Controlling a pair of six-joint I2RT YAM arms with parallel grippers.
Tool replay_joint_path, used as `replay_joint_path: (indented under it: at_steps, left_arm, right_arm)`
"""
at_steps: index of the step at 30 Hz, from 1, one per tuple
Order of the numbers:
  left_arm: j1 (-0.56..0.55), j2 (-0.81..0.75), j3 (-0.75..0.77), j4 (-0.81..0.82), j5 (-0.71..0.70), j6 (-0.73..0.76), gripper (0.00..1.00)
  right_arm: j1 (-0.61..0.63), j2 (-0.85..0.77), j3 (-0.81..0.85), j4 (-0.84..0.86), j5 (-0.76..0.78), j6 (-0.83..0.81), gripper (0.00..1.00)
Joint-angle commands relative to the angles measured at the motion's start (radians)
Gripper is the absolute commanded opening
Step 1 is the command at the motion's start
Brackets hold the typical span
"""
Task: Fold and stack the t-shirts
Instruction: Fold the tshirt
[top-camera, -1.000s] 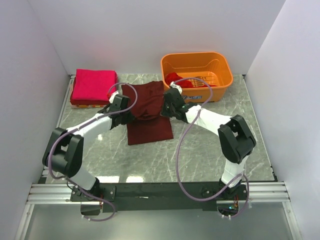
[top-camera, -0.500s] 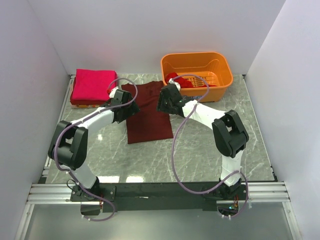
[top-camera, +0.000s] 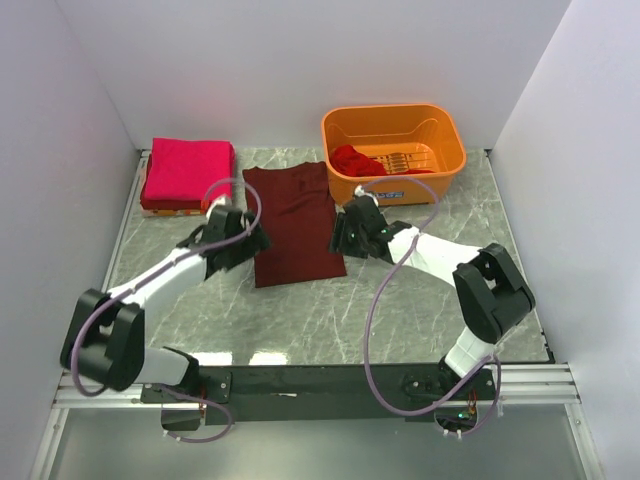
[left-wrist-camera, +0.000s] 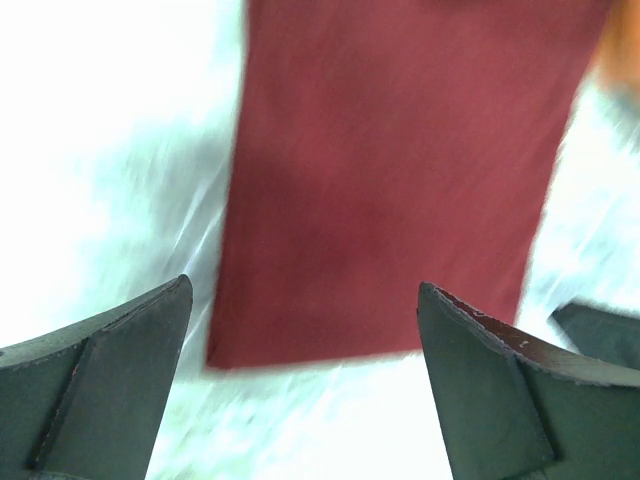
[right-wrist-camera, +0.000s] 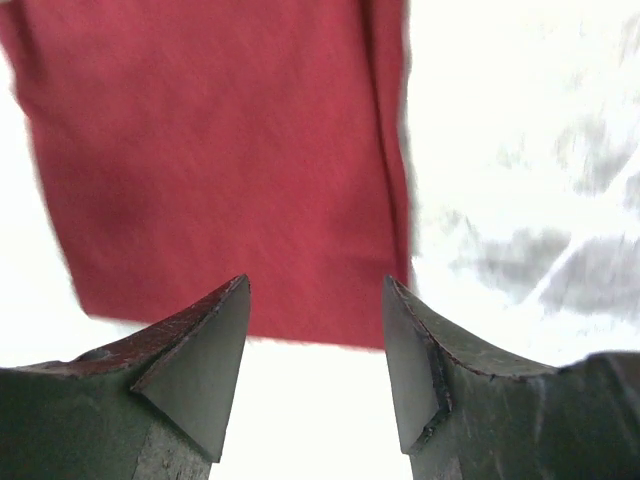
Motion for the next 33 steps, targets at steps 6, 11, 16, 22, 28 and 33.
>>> replay_joint_path:
  at_steps: [6,11,16,22,28,33]
  left_arm:
    - [-0.003,-0.081,-0.22,0.085,0.146,-0.032,0.99]
    - [-0.003,-0.036,-0.226,0.091,0.156,-0.033,0.83]
    - [-0.003,-0.013,-0.247,0.1,0.171,-0.038,0.62]
    - [-0.003,0.017,-0.26,0.105,0.166,-0.029,0.36]
    - [-0.003,0.064,-0.249,0.079,0.143,-0.035,0.01]
    - [-0.005,0.033,-0.267,0.089,0.125,-0.04,0.01]
  right_arm:
    - [-0.005,-0.065,-0.151,0.071,-0.091,0.02,0.63]
    - [-0.003,-0.052,-0.171,0.063,-0.101,0.032,0.58]
    - [-0.003,-0.049,-0.197,0.049,-0.094,0.042,0.55]
    - [-0.005,-0.025,-0.203,0.052,-0.104,0.049,0.5]
    - [-0.003,-0.002,-0.2,0.062,-0.12,0.052,0.36]
    - [-0.002,0.003,-0.225,0.115,-0.114,0.048,0.2]
